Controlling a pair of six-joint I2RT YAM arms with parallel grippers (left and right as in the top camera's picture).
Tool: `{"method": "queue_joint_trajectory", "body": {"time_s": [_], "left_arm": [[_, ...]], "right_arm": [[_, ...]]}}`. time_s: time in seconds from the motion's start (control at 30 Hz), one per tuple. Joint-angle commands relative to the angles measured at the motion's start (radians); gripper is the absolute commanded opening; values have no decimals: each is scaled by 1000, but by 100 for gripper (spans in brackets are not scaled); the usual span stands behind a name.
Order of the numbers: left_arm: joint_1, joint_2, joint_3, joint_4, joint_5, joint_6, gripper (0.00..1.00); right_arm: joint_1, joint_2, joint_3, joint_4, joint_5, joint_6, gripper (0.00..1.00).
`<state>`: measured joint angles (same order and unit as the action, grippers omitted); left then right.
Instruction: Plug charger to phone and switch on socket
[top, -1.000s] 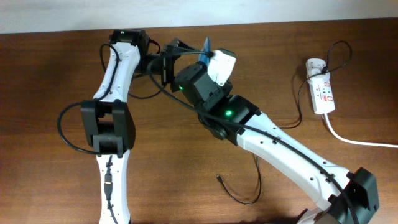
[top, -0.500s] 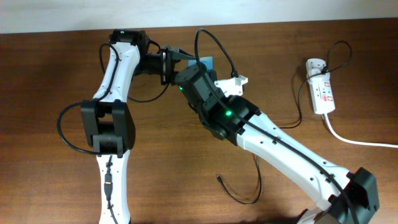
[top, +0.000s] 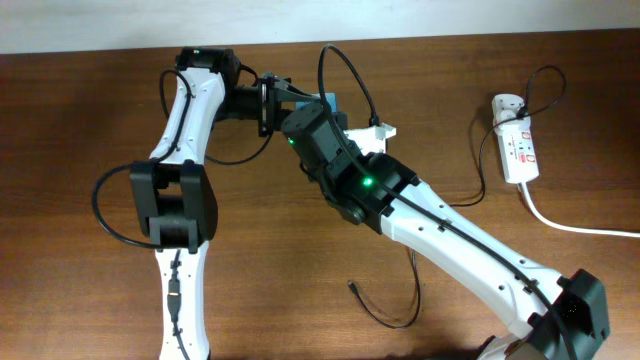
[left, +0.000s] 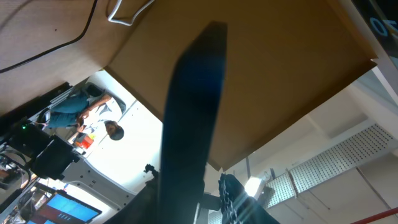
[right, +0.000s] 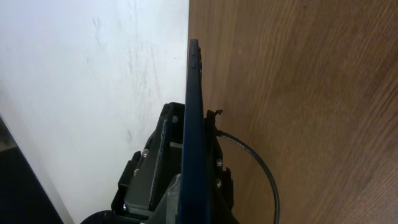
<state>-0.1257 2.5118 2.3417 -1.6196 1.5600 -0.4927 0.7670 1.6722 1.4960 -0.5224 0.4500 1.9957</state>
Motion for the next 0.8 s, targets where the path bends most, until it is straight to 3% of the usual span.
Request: {"method": "queue_joint_trajectory", "body": {"time_s": [0.0, 0.13, 0.27, 0.4, 0.53, 0.63, 0.77], "left_arm": [[4, -4, 19, -2, 14, 3, 27], [4, -4, 19, -18, 14, 3, 27], [4, -4, 19, -21, 14, 3, 34], [4, -4, 19, -21, 14, 3, 33], [4, -4, 19, -21, 14, 3, 29], [4, -4, 19, -21, 14, 3, 20], [4, -4, 19, -21, 14, 3, 20]], "right_arm": [[5, -5, 26, 10, 5, 7, 5], [5, -5, 26, 10, 6, 7, 5], [4, -5, 26, 2, 35, 6, 4], [4, -5, 26, 3, 32, 7, 5], [3, -5, 26, 11, 32, 7, 5], [3, -5, 26, 18, 32, 6, 5], [5, -5, 26, 18, 27, 6, 9]]}}
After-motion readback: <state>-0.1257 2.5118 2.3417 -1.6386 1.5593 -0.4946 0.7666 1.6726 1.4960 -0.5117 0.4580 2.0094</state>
